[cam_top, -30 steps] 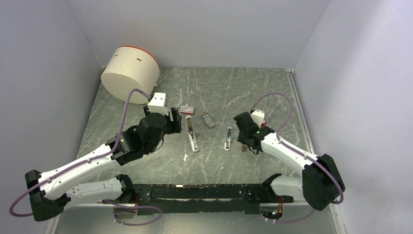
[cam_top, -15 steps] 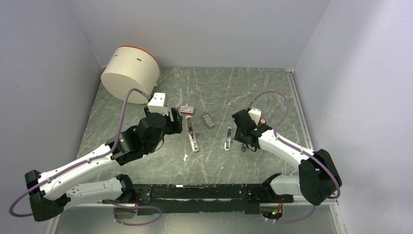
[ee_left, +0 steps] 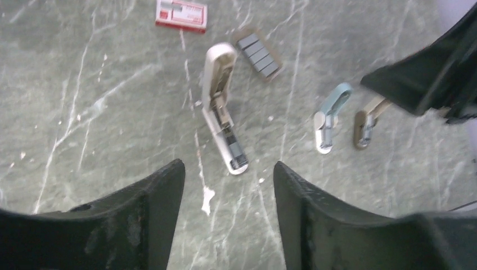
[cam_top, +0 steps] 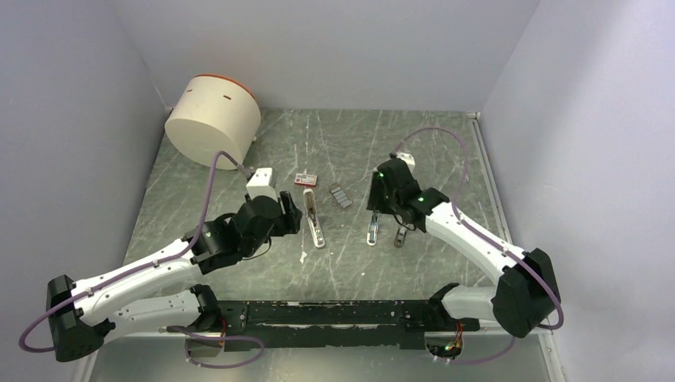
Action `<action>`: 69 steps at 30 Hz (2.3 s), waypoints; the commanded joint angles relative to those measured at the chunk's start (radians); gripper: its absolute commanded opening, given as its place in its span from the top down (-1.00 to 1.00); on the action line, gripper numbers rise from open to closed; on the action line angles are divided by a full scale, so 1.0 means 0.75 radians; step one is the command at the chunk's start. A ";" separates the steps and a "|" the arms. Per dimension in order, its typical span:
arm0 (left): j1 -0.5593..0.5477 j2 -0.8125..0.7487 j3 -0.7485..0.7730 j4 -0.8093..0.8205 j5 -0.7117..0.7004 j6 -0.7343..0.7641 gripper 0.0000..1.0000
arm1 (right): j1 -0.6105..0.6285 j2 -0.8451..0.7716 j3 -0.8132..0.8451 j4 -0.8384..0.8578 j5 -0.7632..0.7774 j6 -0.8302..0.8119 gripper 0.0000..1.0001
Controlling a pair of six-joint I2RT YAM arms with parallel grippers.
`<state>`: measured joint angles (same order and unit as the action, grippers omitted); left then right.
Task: Load the staples into the stapler
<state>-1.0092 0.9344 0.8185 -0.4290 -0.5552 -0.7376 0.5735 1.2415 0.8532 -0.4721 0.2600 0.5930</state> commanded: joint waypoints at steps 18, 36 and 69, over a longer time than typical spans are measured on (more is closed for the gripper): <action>0.579 0.246 -0.440 0.492 0.943 -0.197 -0.01 | 0.393 0.711 0.765 0.071 -0.064 -0.228 -0.37; 0.605 0.543 -0.544 0.893 1.166 -0.259 0.17 | 0.428 0.916 0.932 -0.059 0.047 -0.229 0.15; 0.597 1.029 -0.543 1.109 1.204 -0.285 0.71 | 0.509 0.683 0.625 0.093 0.013 -0.132 0.63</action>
<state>-0.5598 1.6348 0.4259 0.5007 0.4450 -0.9863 0.9306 1.8076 1.3655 -0.3973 0.2996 0.4568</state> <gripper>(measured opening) 0.159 0.369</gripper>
